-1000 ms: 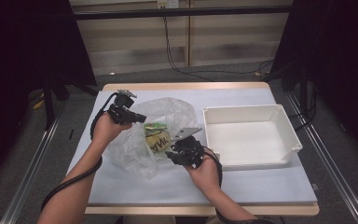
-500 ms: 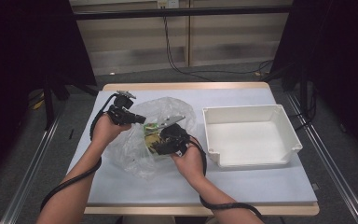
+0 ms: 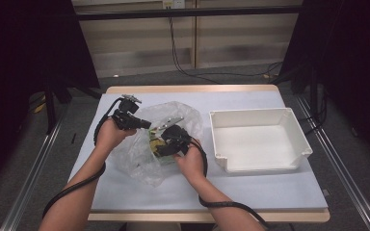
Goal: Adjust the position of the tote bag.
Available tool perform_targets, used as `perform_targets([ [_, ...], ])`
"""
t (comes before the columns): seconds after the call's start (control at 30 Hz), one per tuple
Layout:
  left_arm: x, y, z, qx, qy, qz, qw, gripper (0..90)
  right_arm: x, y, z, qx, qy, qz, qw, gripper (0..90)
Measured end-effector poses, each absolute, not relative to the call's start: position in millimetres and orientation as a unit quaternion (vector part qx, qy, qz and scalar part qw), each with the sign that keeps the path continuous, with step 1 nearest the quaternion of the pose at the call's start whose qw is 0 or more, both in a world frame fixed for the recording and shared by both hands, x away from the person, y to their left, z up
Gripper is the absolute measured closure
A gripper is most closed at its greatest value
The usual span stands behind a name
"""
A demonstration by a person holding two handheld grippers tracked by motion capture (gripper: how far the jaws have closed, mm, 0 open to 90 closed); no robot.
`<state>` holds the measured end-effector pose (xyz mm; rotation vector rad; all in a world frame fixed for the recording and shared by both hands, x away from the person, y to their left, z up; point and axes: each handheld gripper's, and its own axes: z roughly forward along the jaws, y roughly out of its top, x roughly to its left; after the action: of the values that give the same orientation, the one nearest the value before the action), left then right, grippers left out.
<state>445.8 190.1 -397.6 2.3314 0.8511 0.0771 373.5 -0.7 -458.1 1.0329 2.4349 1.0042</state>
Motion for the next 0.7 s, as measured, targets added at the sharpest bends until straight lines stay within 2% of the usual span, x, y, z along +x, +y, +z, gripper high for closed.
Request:
perform_targets([
  [0.1, 446.0, 189.3, -398.6, 0.887, 0.327, 0.027, 0.326, 89.8, 374.9, 0.4, -461.5, 0.359, 0.853, 0.344, 0.159, 36.3],
  [0.2, 446.7, 188.7, -398.9, 0.889, 0.325, 0.029, 0.323, 89.9, 375.7, 1.5, -464.2, 0.362, 0.859, 0.331, 0.146, 47.4],
  [0.27, 447.3, 188.5, -399.1, 0.889, 0.326, 0.029, 0.321, 90.0, 374.5, 1.7, -463.4, 0.362, 0.86, 0.336, 0.13, 65.7],
  [0.3, 447.3, 188.5, -399.1, 0.889, 0.326, 0.029, 0.321, 90.0, 374.5, 1.7, -463.4, 0.362, 0.86, 0.336, 0.13, 65.7],
  [0.33, 447.6, 188.7, -399.3, 0.887, 0.329, 0.032, 0.323, 90.0, 372.0, 1.3, -462.6, 0.353, 0.865, 0.333, 0.127, 75.5],
  [0.37, 447.6, 188.7, -399.3, 0.887, 0.329, 0.032, 0.323, 90.0, 372.0, 1.3, -462.6, 0.353, 0.865, 0.333, 0.127, 75.5],
  [0.4, 448.5, 189.4, -399.3, 0.888, 0.328, 0.035, 0.321, 90.0, 368.0, -1.7, -461.1, 0.365, 0.861, 0.335, 0.114, 83.1],
  [0.43, 448.5, 189.4, -399.3, 0.888, 0.328, 0.035, 0.321, 90.0, 368.0, -1.7, -461.1, 0.365, 0.861, 0.335, 0.114, 83.1],
  [0.47, 449.2, 189.4, -400.3, 0.885, 0.332, 0.038, 0.325, 90.0, 363.8, -6.3, -460.2, 0.364, 0.86, 0.342, 0.106, 88.4],
  [0.7, 454.2, 192.5, -402.3, 0.883, 0.338, 0.045, 0.321, 90.0, 342.8, -25.7, -459.6, 0.354, 0.853, 0.372, 0.092, 89.7],
])
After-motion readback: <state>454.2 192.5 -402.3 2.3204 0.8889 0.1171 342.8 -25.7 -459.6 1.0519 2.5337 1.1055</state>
